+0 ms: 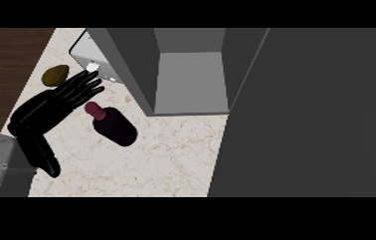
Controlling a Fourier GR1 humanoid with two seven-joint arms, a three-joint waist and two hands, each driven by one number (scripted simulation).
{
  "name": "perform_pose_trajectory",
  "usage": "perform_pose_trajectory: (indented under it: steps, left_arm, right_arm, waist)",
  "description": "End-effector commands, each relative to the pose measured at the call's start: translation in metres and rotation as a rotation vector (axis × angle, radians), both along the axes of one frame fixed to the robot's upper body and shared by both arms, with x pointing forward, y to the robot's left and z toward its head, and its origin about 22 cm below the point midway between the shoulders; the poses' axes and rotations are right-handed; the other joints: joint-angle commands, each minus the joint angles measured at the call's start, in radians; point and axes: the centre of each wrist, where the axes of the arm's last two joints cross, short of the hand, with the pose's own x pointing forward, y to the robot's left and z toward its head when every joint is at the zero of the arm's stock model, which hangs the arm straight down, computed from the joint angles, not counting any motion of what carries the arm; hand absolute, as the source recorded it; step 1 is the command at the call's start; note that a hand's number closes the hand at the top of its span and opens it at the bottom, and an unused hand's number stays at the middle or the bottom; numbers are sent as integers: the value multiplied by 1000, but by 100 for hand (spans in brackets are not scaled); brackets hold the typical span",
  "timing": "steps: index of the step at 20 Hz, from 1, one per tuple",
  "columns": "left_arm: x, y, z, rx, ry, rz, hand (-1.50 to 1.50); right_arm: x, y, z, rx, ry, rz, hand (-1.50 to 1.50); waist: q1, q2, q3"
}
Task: Pick up the wine, place it into the cabinet and close the cabinet
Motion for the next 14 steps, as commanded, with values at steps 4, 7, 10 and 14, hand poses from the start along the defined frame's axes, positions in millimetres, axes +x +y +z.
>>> perform_pose_trajectory:
  steps: [4, 7, 10, 14]
  left_arm:
    - [8, 1, -30, 39, 26, -3, -150]
    - [13, 7, -34, 38, 29, 2, -150]
    - [5, -1, -55, 62, 42, 11, -150]
    - [1, 14, -66, 56, 59, 41, -150]
  right_arm:
    - [-24, -4, 17, -3, -83, -45, -150]
    - [-32, -13, 18, 2, -94, -40, -150]
    - [-35, -15, 18, 2, -94, -36, -150]
    - [-35, -16, 22, 10, -112, -26, -150]
  waist:
    - [-3, 2, -1]
    - [-7, 2, 0]
    - [-15, 2, -1]
    - [-12, 2, -1]
